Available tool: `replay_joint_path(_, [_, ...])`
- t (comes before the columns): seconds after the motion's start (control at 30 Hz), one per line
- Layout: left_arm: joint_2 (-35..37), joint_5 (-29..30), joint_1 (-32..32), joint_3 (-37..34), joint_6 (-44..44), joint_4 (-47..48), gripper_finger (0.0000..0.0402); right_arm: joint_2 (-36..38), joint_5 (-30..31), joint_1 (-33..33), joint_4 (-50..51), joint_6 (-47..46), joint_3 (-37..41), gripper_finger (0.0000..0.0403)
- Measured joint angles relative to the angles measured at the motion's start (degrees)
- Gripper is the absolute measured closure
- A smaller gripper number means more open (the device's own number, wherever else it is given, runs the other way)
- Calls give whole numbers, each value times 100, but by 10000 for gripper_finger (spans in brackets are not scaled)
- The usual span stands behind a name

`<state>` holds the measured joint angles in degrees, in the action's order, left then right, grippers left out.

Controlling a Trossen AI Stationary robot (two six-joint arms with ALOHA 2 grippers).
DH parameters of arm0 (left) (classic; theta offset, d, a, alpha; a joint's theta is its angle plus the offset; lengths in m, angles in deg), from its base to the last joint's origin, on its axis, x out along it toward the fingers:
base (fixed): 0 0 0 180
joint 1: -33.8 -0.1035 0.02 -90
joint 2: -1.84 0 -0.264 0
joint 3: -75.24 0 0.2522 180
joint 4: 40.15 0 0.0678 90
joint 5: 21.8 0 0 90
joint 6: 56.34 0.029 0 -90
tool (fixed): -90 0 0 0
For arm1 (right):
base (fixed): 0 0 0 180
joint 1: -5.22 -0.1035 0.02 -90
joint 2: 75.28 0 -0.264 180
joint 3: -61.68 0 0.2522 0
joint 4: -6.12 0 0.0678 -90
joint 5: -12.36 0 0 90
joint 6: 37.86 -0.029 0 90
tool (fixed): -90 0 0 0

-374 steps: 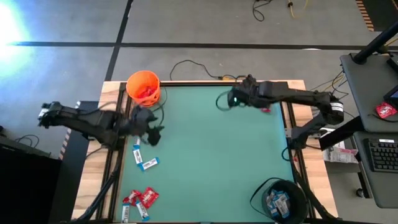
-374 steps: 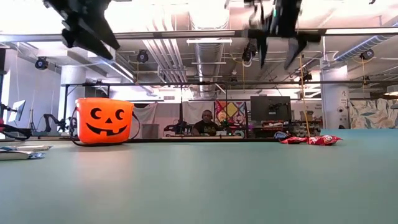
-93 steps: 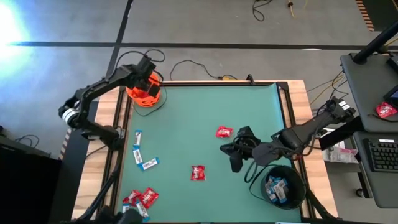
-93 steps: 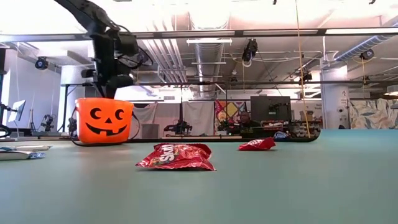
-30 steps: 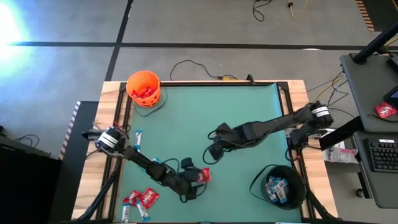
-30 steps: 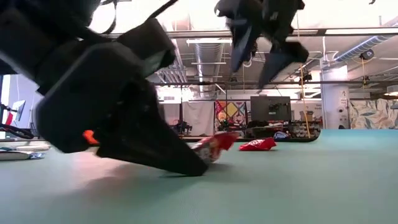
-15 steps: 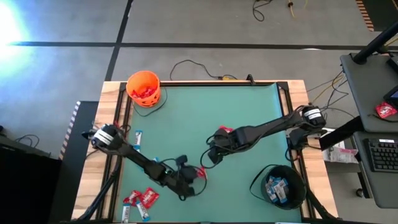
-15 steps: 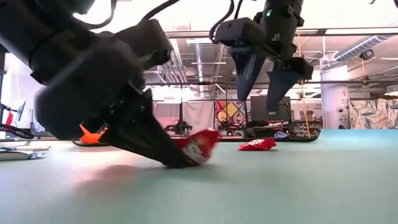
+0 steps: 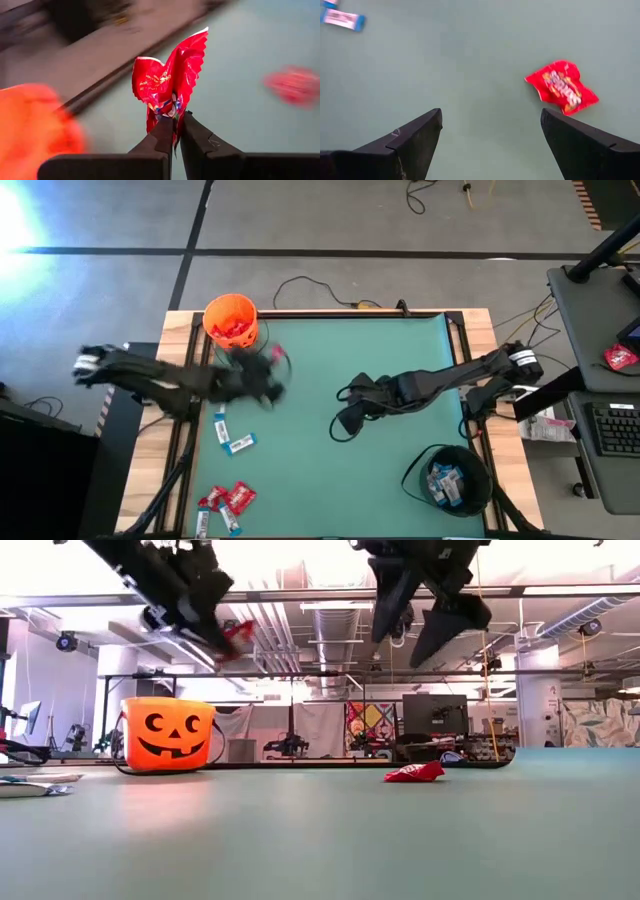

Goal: Sort candy by brand, put in halloween buckets
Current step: Put the red candy into the orange bucket

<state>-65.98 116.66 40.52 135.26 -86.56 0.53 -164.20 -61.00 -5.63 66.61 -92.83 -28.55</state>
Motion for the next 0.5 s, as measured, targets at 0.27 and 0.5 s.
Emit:
replay_joint_path(0.27, [1277,-1234,-3730,-131,-92,471,399,154,306,1,-73,64,17,69])
replay_joint_path(0.5, [575,-2356,-5349,-306,-93,451,392,-71,443,697,569,-1049,76,69])
